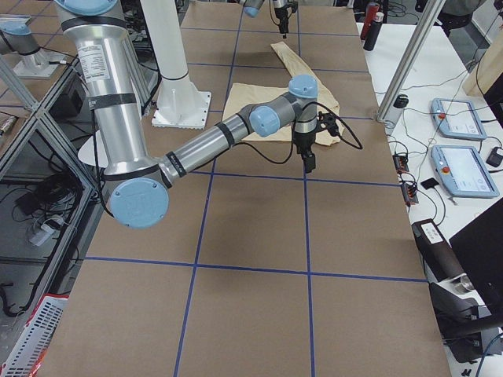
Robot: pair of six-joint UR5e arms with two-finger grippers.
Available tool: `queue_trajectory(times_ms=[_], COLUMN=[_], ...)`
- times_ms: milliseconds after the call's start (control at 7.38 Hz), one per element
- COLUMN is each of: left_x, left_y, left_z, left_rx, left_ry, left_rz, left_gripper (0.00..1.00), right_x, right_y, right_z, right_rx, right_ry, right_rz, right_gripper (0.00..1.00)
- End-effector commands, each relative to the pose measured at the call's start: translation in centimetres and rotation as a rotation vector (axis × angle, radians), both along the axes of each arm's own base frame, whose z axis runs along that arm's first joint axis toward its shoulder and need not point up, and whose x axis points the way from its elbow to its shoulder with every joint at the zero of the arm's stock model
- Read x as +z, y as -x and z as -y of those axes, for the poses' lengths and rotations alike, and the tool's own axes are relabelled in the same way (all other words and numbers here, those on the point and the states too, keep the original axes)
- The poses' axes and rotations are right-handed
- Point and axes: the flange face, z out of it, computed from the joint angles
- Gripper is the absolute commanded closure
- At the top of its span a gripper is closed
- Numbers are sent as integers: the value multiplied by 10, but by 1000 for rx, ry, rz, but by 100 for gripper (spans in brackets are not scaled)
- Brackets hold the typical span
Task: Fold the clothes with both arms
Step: 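Release the sleeve and raise the right gripper back to its side, then lower the left gripper onto the cuff of the other sleeve and grasp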
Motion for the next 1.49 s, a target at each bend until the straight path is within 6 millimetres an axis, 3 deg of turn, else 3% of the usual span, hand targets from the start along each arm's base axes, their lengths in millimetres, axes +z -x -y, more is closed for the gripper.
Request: queue_trajectory(times_ms=[0, 407, 1355], left_x=[3, 10, 18], left_y=[-10, -23, -25], left_z=[-2, -7, -5], left_rx=[19, 45, 51], left_ry=[7, 17, 27], left_rz=[4, 10, 19], left_gripper=[36, 41, 46], right_x=[-1, -1, -3], right_y=[0, 0, -1], right_z=[0, 0, 0], right_rx=[1, 1, 3], right_ry=[-2, -2, -5], right_rz=[2, 2, 3], right_gripper=[0, 0, 0])
